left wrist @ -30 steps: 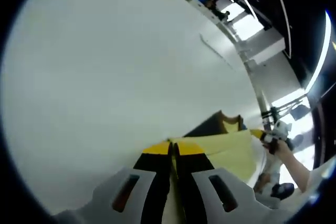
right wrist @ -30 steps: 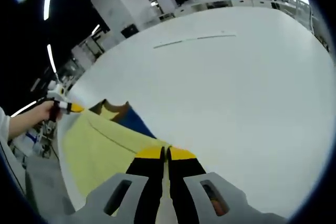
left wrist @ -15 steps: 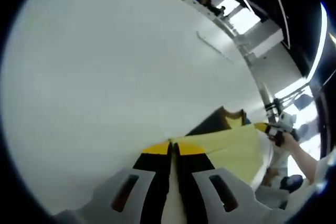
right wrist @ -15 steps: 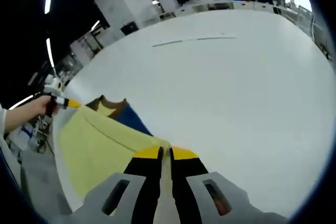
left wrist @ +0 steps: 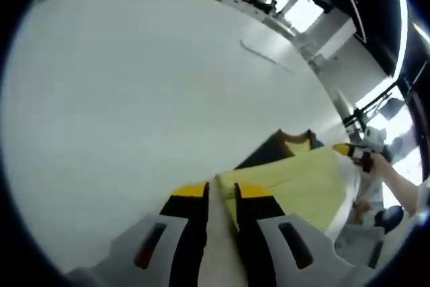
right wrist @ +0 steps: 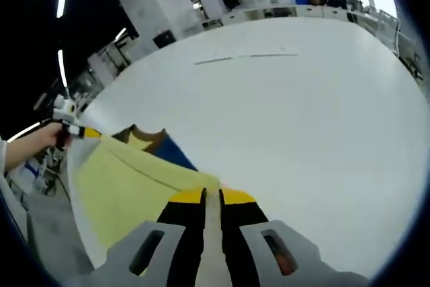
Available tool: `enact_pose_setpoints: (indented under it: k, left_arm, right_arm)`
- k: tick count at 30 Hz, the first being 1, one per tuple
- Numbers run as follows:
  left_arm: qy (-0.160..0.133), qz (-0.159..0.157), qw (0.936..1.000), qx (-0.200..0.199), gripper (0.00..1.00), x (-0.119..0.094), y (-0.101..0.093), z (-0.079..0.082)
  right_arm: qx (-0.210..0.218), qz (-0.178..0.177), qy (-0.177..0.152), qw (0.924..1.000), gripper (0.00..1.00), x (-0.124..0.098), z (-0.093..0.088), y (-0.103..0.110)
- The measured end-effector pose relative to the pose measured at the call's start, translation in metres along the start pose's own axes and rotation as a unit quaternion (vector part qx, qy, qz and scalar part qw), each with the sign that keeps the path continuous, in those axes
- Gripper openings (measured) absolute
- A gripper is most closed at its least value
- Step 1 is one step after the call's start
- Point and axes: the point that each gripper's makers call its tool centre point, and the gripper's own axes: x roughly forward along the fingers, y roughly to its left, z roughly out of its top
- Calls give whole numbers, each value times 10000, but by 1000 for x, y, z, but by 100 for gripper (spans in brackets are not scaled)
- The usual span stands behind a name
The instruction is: Fold the garment on the visible template until the final outline fits inside the template.
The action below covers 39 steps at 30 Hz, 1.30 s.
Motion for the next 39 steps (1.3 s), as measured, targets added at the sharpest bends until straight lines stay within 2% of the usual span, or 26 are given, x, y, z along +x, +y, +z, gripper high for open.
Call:
enact_pose_setpoints:
  k: [3,11,15,20,26,31,39]
  left_arm:
    - [-35,18,10000,19,16,-5,-1,0]
    - [-133,31,9999,94,20,-17,-6,-2]
    - [-208,27,9996,167,24,-24,-11,-2]
    - [-320,23,9991,260,31,-33,-18,-2]
    - [-460,-17,9983,362,37,-45,-27,-3]
    - [-572,-57,9975,416,42,-59,-34,-9]
    - [-749,-111,9958,524,52,-79,-46,-15]
  right_arm:
    - [-47,8,17,10000,17,-4,0,6]
    - [-95,75,95,9999,27,-15,-6,16]
    - [-102,94,66,9999,36,-22,-6,24]
    - [-86,104,29,9999,38,-30,-7,32]
    - [-105,124,-100,9998,45,-45,-5,44]
    - [-115,131,-177,9997,52,-57,-5,54]
    - [-221,128,-311,9992,58,-77,-4,69]
